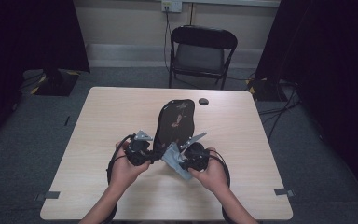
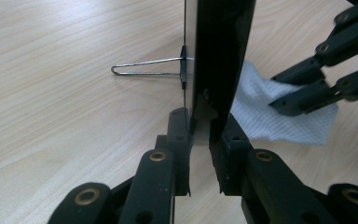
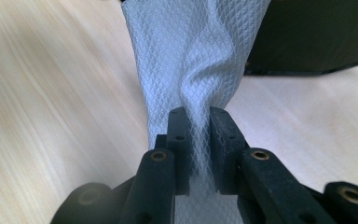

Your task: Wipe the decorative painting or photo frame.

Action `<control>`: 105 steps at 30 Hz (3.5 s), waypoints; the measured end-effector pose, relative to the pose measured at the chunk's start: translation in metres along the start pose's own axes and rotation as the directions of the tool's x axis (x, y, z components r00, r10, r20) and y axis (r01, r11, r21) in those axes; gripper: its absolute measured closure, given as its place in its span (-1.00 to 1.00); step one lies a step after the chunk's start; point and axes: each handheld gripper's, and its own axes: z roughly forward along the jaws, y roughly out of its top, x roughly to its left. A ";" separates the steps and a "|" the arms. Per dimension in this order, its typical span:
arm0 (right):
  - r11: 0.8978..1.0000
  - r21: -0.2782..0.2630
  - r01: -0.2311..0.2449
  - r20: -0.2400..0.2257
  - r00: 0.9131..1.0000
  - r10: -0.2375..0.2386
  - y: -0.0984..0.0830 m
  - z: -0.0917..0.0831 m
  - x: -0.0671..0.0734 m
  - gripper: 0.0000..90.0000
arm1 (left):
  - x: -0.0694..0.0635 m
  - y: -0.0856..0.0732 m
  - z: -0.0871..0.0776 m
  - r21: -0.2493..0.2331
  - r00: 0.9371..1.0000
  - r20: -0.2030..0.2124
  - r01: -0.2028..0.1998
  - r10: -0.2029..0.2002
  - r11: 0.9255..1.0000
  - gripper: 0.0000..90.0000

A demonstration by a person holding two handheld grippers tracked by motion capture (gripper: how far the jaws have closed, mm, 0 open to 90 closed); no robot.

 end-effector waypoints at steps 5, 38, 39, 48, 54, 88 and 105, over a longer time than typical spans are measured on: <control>0.999 0.032 -0.010 -0.005 1.000 0.010 -0.009 0.012 -0.001 0.78 | 0.000 0.000 0.000 0.002 1.000 0.003 0.000 0.000 1.000 0.74; 0.991 -0.107 0.085 0.026 0.996 -0.083 0.030 -0.049 0.021 0.78 | 0.001 -0.010 -0.008 0.018 1.000 0.001 -0.002 0.002 1.000 0.65; 0.991 -0.103 0.085 0.026 0.996 -0.083 0.030 -0.046 0.021 0.78 | 0.001 -0.010 -0.009 0.019 1.000 0.002 -0.003 0.003 1.000 0.65; 0.996 -0.057 0.073 0.008 0.997 -0.073 0.016 -0.025 0.021 0.78 | 0.000 -0.010 -0.009 0.031 1.000 0.002 -0.017 0.017 0.999 0.66; 0.998 -0.019 0.064 -0.003 0.998 -0.064 0.005 -0.009 0.021 0.78 | 0.000 -0.010 -0.009 0.033 1.000 0.001 -0.017 0.017 0.999 0.67; 0.987 -0.143 0.078 0.039 0.997 -0.073 0.023 -0.062 0.021 0.77 | 0.005 -0.011 -0.010 0.046 1.000 -0.007 -0.008 0.008 0.999 0.73; 0.993 -0.081 0.084 0.013 0.996 -0.083 0.018 -0.028 0.026 0.77 | 0.006 -0.011 -0.008 0.048 1.000 0.009 -0.007 0.007 0.999 0.72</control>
